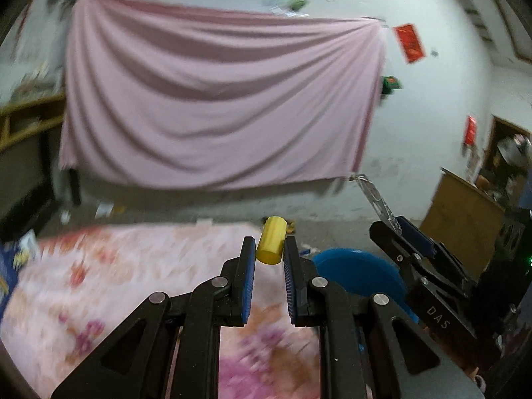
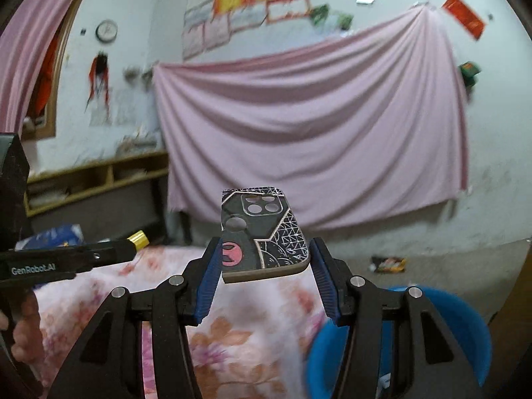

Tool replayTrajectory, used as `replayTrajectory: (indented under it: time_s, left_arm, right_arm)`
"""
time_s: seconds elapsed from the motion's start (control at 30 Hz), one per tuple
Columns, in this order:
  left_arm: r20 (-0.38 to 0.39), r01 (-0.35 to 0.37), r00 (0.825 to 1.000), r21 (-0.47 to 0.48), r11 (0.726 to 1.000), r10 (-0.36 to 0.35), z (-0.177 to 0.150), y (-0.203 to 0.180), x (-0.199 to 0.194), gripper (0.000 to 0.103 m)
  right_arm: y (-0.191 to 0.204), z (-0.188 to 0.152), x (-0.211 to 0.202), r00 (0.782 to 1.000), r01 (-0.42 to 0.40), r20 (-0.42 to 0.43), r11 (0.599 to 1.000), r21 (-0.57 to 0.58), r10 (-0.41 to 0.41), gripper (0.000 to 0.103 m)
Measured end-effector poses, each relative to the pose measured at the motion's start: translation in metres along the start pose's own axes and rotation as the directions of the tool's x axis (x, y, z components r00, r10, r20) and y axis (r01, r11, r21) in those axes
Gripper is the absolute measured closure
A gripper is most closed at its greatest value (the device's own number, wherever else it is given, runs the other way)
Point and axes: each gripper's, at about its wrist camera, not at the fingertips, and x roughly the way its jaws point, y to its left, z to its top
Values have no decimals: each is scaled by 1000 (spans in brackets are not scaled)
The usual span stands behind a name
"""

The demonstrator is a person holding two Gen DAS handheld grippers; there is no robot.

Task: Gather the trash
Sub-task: 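Lift the cylinder and phone case and carry them toward the blue basin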

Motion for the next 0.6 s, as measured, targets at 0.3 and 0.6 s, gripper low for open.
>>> replayTrajectory:
  time_s: [0.3, 0.6]
  left_arm:
    - [-10, 85, 996, 136, 987, -84, 7, -54, 50, 89]
    - [-169, 176, 973, 98, 980, -158, -9, -89, 111, 89]
  right_arm:
    - [-59, 7, -35, 986, 133, 89, 986, 101, -142, 52]
    - [-119, -6, -40, 972, 236, -50, 952, 195, -230, 52]
